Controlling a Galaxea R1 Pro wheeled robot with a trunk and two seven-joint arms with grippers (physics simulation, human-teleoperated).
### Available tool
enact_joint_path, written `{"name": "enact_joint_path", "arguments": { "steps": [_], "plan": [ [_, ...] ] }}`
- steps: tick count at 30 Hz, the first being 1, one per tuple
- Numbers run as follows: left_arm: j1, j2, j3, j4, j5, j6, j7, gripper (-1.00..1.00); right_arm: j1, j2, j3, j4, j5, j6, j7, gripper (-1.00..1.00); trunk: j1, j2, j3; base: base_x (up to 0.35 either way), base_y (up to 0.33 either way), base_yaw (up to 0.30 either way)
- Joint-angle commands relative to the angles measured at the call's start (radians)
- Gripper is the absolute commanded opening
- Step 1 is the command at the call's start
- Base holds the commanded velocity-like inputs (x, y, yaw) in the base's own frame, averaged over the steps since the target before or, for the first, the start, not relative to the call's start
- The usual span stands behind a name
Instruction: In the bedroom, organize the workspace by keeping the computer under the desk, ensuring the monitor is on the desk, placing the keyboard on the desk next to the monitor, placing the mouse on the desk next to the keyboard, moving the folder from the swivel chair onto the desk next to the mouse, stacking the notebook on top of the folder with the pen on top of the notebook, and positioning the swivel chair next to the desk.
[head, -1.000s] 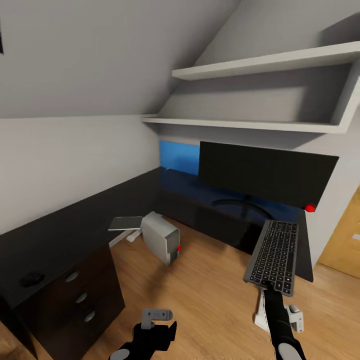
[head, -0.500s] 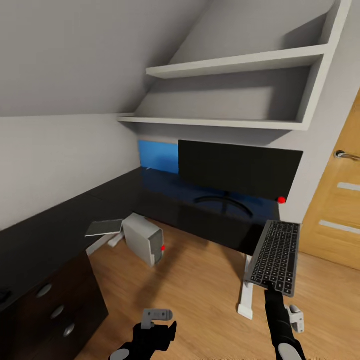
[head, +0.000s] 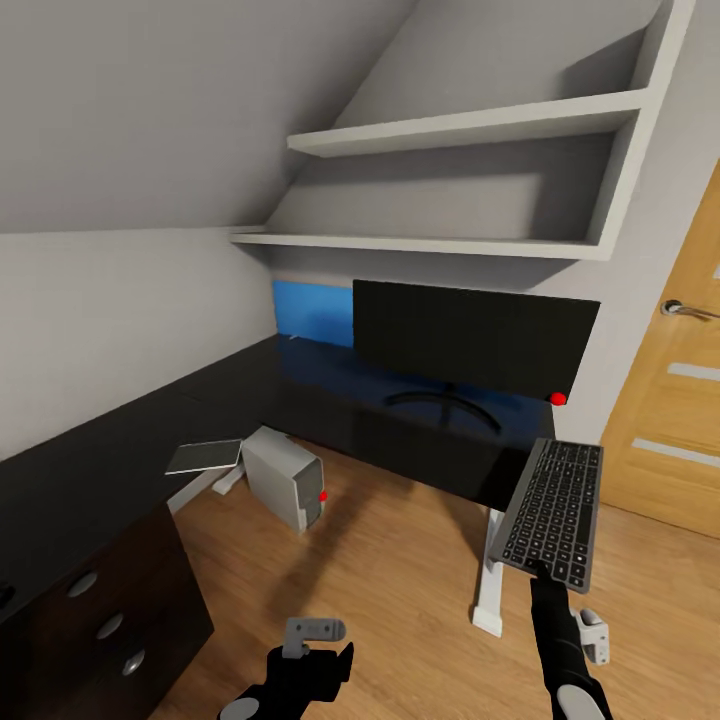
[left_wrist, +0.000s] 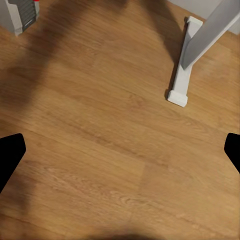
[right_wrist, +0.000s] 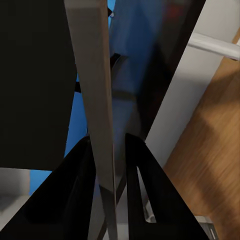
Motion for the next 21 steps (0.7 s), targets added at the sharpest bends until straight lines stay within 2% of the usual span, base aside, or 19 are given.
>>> {"name": "enact_joint_path", "arguments": {
  "steps": [1, 5, 7, 11, 14, 21],
  "plan": [
    [-0.001, 0.001, -0.003, -0.001, 0.010, 0.001, 0.010, 1.00, -0.001, 0.000, 0.001, 0.000, -0.012, -0.003, 0.010, -1.00, 0.000, -0.001, -0.001, 0.000, 0.000, 0.000],
    [-0.001, 0.001, -0.003, -0.001, 0.010, 0.001, 0.010, 1.00, -0.001, 0.000, 0.001, 0.000, -0.044, -0.003, 0.012, -1.00, 0.000, -0.001, -0.001, 0.000, 0.000, 0.000],
    [-0.001, 0.001, -0.003, -0.001, 0.010, 0.001, 0.010, 1.00, -0.001, 0.000, 0.001, 0.000, -0.091, -0.004, 0.014, -1.00, 0.000, -0.001, -0.001, 0.000, 0.000, 0.000],
    [-0.001, 0.001, -0.004, -0.002, 0.010, 0.001, 0.010, 1.00, -0.001, 0.000, 0.002, 0.004, -0.158, -0.008, 0.013, -1.00, 0.000, -0.001, -0.001, 0.000, 0.000, 0.000],
    [-0.001, 0.001, -0.004, -0.002, 0.010, 0.001, 0.010, 1.00, -0.001, 0.002, 0.003, 0.005, -0.172, -0.032, 0.014, -1.00, 0.000, -0.001, -0.001, 0.000, 0.000, 0.000],
    [-0.001, 0.001, -0.003, -0.002, 0.010, 0.001, 0.010, 1.00, -0.002, 0.002, 0.007, -0.002, -0.172, -0.089, 0.021, -1.00, 0.000, -0.001, -0.001, 0.000, 0.000, 0.000]
  ]
}}
